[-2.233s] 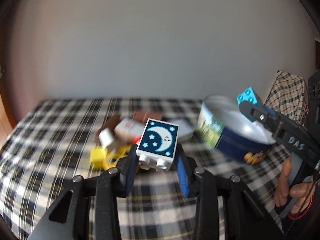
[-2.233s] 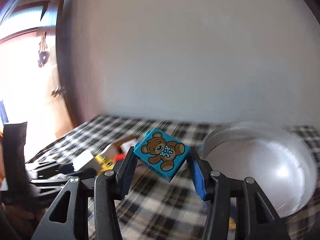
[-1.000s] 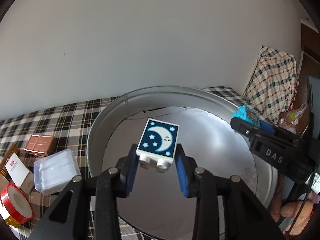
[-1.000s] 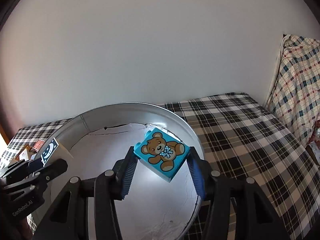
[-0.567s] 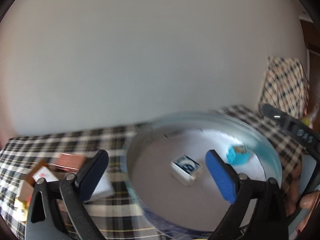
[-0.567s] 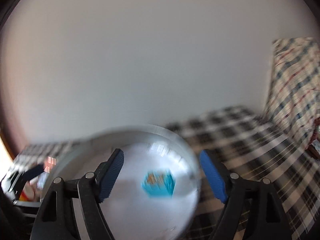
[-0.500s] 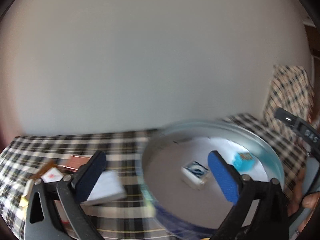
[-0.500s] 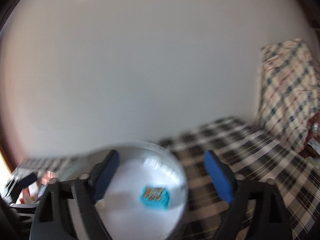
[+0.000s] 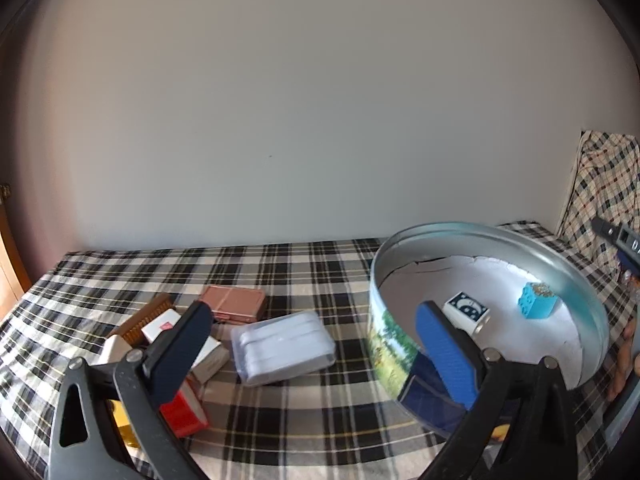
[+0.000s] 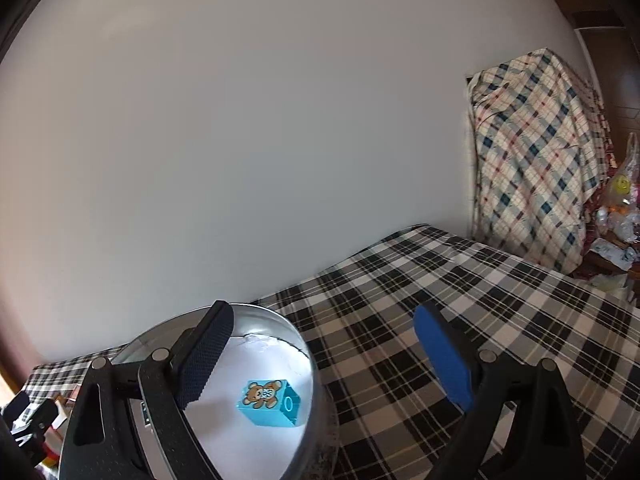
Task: Organize rigid objects
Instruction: 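Withdraw both tools from the tin back toward the pile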
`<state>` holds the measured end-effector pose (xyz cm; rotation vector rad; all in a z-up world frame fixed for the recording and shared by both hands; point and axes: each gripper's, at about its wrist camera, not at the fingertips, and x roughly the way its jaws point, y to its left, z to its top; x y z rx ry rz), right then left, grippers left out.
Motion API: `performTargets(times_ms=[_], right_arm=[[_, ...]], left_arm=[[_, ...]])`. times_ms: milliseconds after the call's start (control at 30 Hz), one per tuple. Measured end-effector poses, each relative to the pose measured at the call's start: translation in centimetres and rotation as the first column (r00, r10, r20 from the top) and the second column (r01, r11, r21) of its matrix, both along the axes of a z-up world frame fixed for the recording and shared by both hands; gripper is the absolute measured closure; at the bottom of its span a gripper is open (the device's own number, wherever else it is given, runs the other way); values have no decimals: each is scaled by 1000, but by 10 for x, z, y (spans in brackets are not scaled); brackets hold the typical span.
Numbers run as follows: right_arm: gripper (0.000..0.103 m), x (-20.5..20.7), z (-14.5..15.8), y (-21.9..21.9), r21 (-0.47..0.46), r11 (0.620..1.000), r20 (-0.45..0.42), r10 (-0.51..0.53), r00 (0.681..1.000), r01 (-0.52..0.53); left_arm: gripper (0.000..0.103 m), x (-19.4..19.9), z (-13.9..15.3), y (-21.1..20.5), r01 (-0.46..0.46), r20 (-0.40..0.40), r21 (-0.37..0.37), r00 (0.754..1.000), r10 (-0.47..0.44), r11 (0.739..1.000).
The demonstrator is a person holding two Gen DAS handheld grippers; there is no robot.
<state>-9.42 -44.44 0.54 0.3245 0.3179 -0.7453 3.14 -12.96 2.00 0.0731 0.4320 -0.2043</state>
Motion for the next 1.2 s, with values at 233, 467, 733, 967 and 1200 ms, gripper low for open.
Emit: performTargets(times_ms=[233, 467, 733, 967, 1200], right_arm=[[10, -5, 5, 24, -89, 995, 32, -47, 998, 50], [10, 0, 6, 55, -186, 982, 24, -39, 999, 43], [10, 11, 2, 90, -210, 978, -35, 14, 999, -21], [10, 24, -2, 137, -196, 973, -48, 113, 992, -120], [10, 51, -10, 187, -202, 944, -107, 242, 964, -259]], left_arm=[[0, -9, -2, 23, -19, 4, 7, 1000, 19, 1000], [0, -9, -4, 49, -30, -13, 18, 999, 30, 999], [0, -6, -5, 80, -41, -29, 9, 999, 42, 999], [0, -4, -7, 109, -62, -47, -11, 997, 61, 998], [0, -2, -9, 138, -76, -74, -29, 995, 74, 997]])
